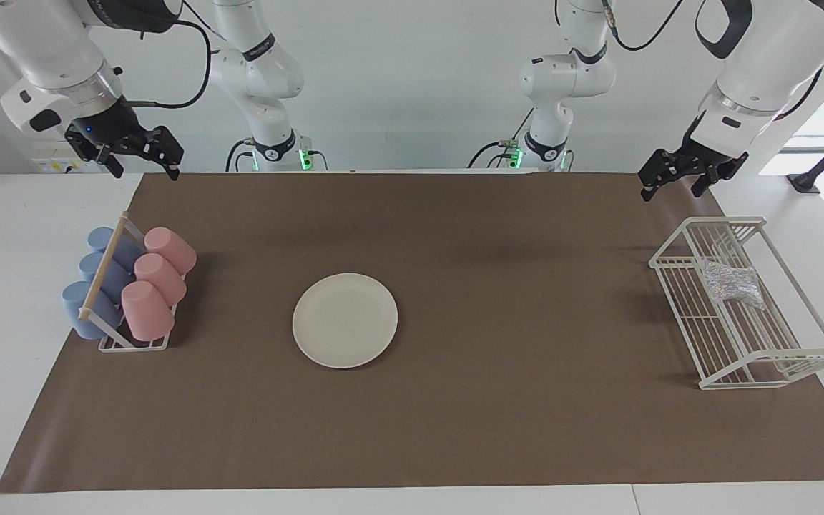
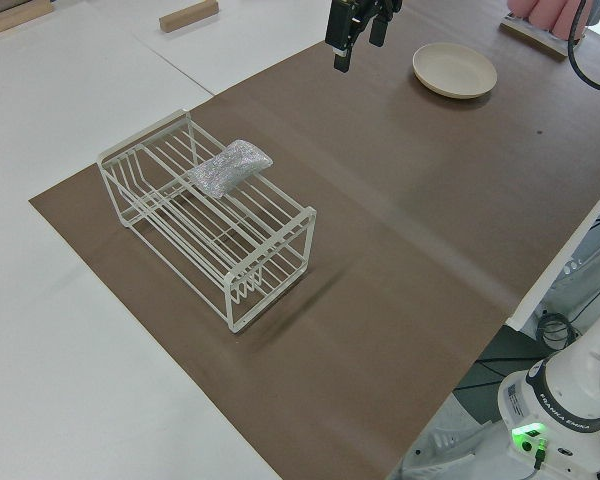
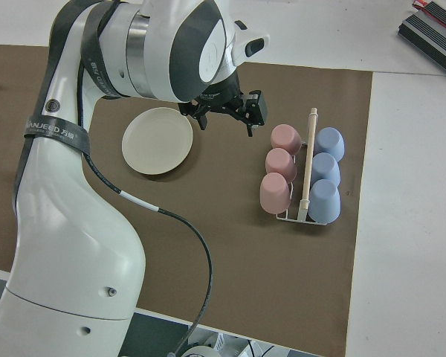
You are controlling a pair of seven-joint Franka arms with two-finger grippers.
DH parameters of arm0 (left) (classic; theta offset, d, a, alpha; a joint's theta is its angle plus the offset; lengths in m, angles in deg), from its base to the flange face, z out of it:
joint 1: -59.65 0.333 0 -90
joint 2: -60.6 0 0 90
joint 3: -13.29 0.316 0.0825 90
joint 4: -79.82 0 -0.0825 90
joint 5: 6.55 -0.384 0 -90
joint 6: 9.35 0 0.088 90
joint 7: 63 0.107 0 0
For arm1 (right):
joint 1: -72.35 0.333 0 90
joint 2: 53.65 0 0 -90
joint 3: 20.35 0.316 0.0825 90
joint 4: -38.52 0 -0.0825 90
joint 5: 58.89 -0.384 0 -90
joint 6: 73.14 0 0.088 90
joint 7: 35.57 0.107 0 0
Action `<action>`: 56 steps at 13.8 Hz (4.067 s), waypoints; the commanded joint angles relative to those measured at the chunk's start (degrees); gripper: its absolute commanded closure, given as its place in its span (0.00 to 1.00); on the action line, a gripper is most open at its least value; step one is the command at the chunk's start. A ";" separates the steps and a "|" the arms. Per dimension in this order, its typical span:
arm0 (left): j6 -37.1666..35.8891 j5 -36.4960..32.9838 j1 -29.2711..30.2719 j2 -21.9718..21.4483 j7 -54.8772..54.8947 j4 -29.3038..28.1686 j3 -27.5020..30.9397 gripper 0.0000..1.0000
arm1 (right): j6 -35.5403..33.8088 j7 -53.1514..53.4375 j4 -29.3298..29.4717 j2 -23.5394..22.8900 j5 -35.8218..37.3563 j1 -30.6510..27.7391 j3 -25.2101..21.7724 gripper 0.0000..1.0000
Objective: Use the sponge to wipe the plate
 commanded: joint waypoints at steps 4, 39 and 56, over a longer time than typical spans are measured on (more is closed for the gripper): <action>1.12 -1.66 -0.74 -1.56 -0.74 -1.83 -0.01 0.00 | -0.03 -0.10 -0.45 0.75 0.93 -1.02 0.17 0.00; 14.84 -56.59 -5.40 20.24 -18.85 -7.72 0.35 1.00 | -0.55 87.18 -1.68 2.68 -3.73 4.60 1.23 0.00; -6.26 -3.04 -5.23 16.29 -14.28 17.77 -2.12 1.00 | -1.26 97.90 -1.68 4.70 -3.73 6.80 9.67 0.00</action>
